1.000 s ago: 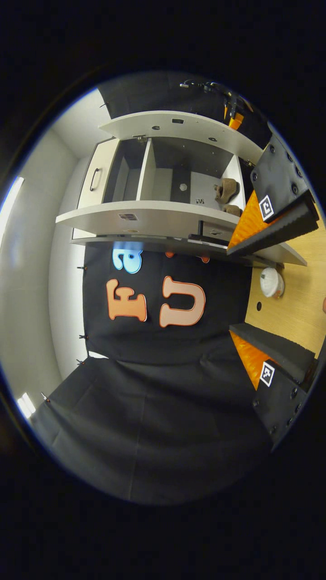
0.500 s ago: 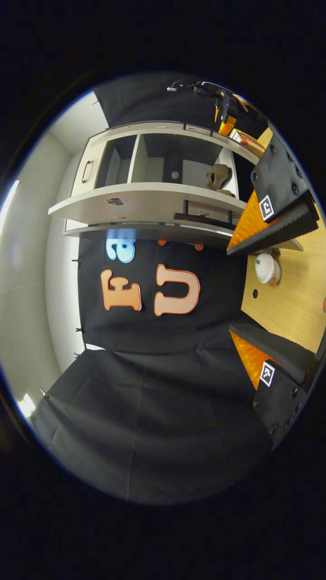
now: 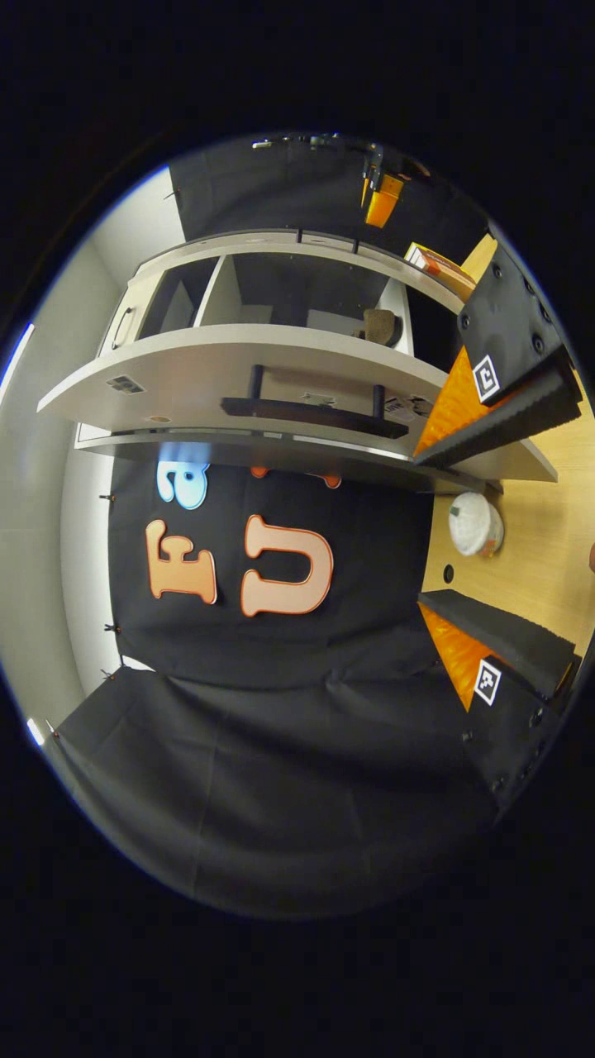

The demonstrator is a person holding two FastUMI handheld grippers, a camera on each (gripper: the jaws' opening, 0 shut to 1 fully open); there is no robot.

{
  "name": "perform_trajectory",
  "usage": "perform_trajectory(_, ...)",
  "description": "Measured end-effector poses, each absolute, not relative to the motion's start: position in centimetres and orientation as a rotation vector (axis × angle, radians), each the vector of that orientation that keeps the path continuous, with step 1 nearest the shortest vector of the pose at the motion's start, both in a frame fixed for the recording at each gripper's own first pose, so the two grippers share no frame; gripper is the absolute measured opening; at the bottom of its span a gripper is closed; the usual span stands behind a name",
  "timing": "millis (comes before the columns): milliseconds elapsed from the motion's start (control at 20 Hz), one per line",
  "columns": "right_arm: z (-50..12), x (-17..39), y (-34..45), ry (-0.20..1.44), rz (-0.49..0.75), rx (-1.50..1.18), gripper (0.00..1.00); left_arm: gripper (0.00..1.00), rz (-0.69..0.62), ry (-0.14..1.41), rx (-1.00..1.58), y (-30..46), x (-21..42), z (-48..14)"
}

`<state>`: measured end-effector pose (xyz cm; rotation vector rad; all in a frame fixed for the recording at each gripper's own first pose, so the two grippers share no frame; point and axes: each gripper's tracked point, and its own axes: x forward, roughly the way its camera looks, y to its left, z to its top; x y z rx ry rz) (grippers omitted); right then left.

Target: Grab one shoe with the right hand and put it into the shoe cabinet, grab the other shoe with the left hand and put it into the shoe cabinet; then close the right door with the right hand and the left door with the left hand.

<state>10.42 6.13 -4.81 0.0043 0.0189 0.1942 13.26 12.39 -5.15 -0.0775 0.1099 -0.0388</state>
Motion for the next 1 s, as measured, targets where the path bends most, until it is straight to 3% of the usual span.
perform_trajectory(450,-4.2,8.5,3.6,0.008,0.153,0.013,0.92,0.95,-0.108,0.144,-0.089,9.0,15.1,-8.5)
perform_trajectory(500,-4.2,8.4,3.2,0.006,0.148,0.013,0.92,0.99,-0.107,0.140,-0.079,9.2,15.2,-8.5)
perform_trajectory(600,-4.1,8.1,2.6,0.003,0.140,0.022,0.92,0.94,-0.119,0.140,-0.078,8.5,15.3,-8.4)
perform_trajectory(1000,-4.4,7.0,-0.2,-0.001,0.111,0.031,0.92,0.99,-0.218,0.162,-0.126,3.5,15.6,-9.1)
